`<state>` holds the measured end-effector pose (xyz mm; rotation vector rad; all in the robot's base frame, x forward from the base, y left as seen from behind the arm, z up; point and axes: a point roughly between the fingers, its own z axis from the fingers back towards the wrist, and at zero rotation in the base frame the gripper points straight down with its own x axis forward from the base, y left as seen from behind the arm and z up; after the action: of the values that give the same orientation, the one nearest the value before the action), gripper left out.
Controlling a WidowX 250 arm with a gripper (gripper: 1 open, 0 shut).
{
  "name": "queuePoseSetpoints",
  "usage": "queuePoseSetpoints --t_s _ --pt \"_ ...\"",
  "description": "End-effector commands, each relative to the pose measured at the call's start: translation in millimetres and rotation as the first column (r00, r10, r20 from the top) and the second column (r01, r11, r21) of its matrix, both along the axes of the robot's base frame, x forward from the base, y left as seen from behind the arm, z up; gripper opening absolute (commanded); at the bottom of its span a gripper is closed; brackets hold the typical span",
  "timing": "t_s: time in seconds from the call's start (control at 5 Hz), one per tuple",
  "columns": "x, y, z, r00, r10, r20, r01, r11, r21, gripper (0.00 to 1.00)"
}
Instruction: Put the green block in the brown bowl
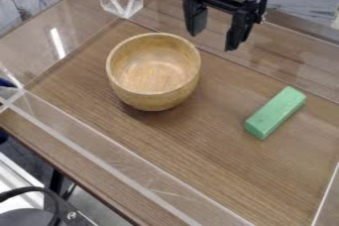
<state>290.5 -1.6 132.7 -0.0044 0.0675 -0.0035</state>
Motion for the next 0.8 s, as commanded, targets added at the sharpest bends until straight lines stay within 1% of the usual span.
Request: queuePoseSetpoints --t_s 0.0,0.2,0.6 --pt "-0.6 -9.2 -6.5 1.0 -0.02 -0.014 0.02 1.0 -0.002 1.0" --pt "-5.0 -27.5 -17.3 0.996 -0.08 -0.026 0.08 0.997 -0.015 1.0" --pt "0.8 -68.7 -34.9 0.99 -0.141 -0.023 0.14 0.99 -0.024 1.0"
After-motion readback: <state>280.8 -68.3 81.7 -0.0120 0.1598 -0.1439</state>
